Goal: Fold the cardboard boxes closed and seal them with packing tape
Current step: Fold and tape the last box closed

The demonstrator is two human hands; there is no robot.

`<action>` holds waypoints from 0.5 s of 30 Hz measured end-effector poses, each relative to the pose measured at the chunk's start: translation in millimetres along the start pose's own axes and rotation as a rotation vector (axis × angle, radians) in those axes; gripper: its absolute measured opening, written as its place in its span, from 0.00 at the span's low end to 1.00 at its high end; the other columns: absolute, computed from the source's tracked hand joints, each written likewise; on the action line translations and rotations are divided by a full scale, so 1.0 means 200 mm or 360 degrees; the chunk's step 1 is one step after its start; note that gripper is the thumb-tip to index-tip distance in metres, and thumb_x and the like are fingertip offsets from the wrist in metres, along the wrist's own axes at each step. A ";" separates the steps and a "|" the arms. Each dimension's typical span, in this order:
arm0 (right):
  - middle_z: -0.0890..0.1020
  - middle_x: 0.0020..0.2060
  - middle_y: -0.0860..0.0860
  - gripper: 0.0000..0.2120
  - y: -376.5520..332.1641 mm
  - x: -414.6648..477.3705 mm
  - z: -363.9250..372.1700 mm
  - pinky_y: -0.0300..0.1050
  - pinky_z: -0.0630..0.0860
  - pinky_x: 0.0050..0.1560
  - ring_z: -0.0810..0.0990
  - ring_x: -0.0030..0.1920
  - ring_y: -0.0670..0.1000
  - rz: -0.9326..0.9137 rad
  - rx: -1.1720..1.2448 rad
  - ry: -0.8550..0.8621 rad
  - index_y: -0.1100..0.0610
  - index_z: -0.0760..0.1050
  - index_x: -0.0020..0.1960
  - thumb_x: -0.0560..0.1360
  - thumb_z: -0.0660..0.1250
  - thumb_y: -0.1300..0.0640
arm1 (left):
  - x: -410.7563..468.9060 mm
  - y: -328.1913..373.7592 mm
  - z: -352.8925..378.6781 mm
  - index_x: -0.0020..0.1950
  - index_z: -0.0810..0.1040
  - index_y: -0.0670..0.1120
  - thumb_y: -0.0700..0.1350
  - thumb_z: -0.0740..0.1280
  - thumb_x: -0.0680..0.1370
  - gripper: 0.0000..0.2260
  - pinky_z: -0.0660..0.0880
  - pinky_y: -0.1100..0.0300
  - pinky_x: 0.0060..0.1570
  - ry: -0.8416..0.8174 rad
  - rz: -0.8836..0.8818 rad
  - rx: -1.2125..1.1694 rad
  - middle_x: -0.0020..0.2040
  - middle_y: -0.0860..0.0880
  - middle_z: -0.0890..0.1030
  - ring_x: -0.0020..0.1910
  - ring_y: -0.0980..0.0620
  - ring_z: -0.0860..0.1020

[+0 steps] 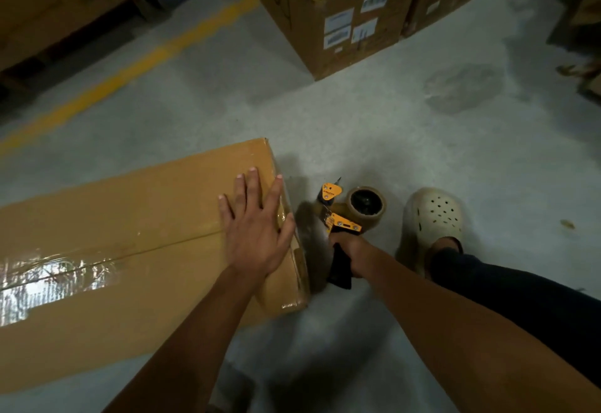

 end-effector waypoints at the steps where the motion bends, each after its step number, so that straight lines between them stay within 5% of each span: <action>1: 0.76 0.34 0.56 0.03 -0.03 -0.03 -0.01 0.46 0.73 0.35 0.76 0.34 0.54 -0.0022 0.0025 -0.0020 0.61 0.74 0.43 0.71 0.68 0.63 | 0.04 0.00 -0.01 0.81 0.49 0.57 0.62 0.51 0.80 0.30 0.45 0.36 0.75 -0.0010 -0.0026 -0.0002 0.82 0.45 0.44 0.80 0.43 0.42; 7: 0.80 0.33 0.60 0.02 -0.20 -0.41 -0.05 0.47 0.78 0.34 0.80 0.31 0.56 -0.0301 0.0224 -0.0277 0.67 0.76 0.43 0.74 0.67 0.67 | 0.13 0.02 -0.12 0.81 0.48 0.56 0.63 0.49 0.82 0.29 0.41 0.37 0.74 -0.0271 -0.0064 -0.0160 0.82 0.46 0.41 0.80 0.42 0.39; 9: 0.79 0.31 0.59 0.03 -0.26 -0.60 -0.05 0.46 0.77 0.33 0.79 0.30 0.55 -0.0433 0.0202 -0.0332 0.66 0.76 0.41 0.73 0.67 0.67 | 0.13 0.00 -0.24 0.79 0.61 0.51 0.63 0.51 0.82 0.28 0.52 0.45 0.74 -0.0380 -0.0108 -0.0584 0.80 0.44 0.57 0.79 0.40 0.53; 11: 0.76 0.28 0.57 0.05 -0.29 -0.81 -0.05 0.44 0.74 0.29 0.76 0.27 0.54 -0.0554 0.0159 -0.0369 0.64 0.75 0.38 0.72 0.67 0.68 | 0.10 -0.01 -0.42 0.64 0.77 0.43 0.56 0.57 0.83 0.20 0.68 0.57 0.59 -0.0283 -0.0331 -0.1185 0.63 0.41 0.77 0.63 0.43 0.75; 13: 0.74 0.27 0.57 0.07 -0.28 -1.04 -0.05 0.43 0.73 0.27 0.74 0.24 0.53 -0.0705 0.0069 -0.0375 0.64 0.74 0.36 0.72 0.66 0.69 | 0.00 0.00 -0.60 0.52 0.79 0.42 0.45 0.60 0.84 0.10 0.74 0.59 0.42 -0.0221 -0.0693 -0.1814 0.48 0.40 0.81 0.43 0.45 0.80; 15: 0.74 0.27 0.58 0.08 -0.22 -1.28 -0.05 0.43 0.72 0.27 0.73 0.24 0.53 -0.0855 -0.0112 -0.0363 0.64 0.74 0.34 0.72 0.66 0.69 | -0.14 0.04 -0.75 0.52 0.77 0.41 0.41 0.60 0.84 0.07 0.78 0.59 0.36 -0.0259 -0.0860 -0.2227 0.42 0.39 0.80 0.35 0.45 0.81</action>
Point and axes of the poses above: each hand's wrist, its own x-axis towards the middle knuckle, its own z-axis out of the palm, y = z × x, the point moved 3 cm from there along x, towards the middle knuckle
